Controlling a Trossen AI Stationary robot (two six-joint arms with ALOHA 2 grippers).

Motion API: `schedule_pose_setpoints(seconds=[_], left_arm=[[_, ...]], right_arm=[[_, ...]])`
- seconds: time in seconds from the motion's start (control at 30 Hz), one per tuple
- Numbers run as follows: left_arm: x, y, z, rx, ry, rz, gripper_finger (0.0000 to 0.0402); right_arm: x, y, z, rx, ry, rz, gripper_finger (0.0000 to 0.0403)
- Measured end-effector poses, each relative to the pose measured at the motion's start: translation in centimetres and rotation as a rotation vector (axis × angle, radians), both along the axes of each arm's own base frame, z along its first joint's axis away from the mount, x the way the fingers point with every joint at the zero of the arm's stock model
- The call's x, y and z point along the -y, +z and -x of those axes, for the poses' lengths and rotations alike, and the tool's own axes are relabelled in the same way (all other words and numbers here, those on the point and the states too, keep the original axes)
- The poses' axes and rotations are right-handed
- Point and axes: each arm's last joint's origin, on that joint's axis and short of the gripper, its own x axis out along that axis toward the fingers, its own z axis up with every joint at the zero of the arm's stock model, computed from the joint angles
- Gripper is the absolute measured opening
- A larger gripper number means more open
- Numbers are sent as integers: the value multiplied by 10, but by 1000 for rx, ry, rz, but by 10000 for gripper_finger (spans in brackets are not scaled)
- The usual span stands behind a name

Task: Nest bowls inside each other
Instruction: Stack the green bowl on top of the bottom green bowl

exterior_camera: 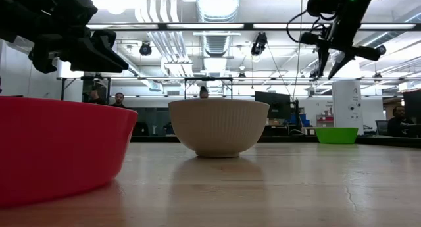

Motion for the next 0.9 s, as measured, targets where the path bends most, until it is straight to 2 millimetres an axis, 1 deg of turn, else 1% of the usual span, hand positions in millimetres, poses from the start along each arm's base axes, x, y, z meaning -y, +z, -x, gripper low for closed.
schedule_pose_setpoints(seconds=[0.1, 0.23, 0.37, 0.47, 0.53, 0.73, 0.9], left_arm=[[0, 0, 0, 0, 0, 0, 108], [0, 0, 0, 0, -1, 0, 108], [0, 0, 0, 0, 0, 0, 108], [0, 0, 0, 0, 0, 0, 108], [0, 0, 0, 0, 0, 0, 108], [0, 0, 0, 0, 0, 0, 108], [0, 0, 0, 0, -1, 0, 108]], right_arm=[[10, -4, 4, 25, -65, -51, 109], [27, -16, 5, 35, -130, -139, 109], [41, -28, 4, 36, -185, -223, 109], [49, -34, 1, 29, -205, -254, 109], [54, -38, -1, 14, -192, -275, 109], [70, -41, -12, -77, -51, -285, 109], [84, -42, -18, -176, 27, -354, 98]])
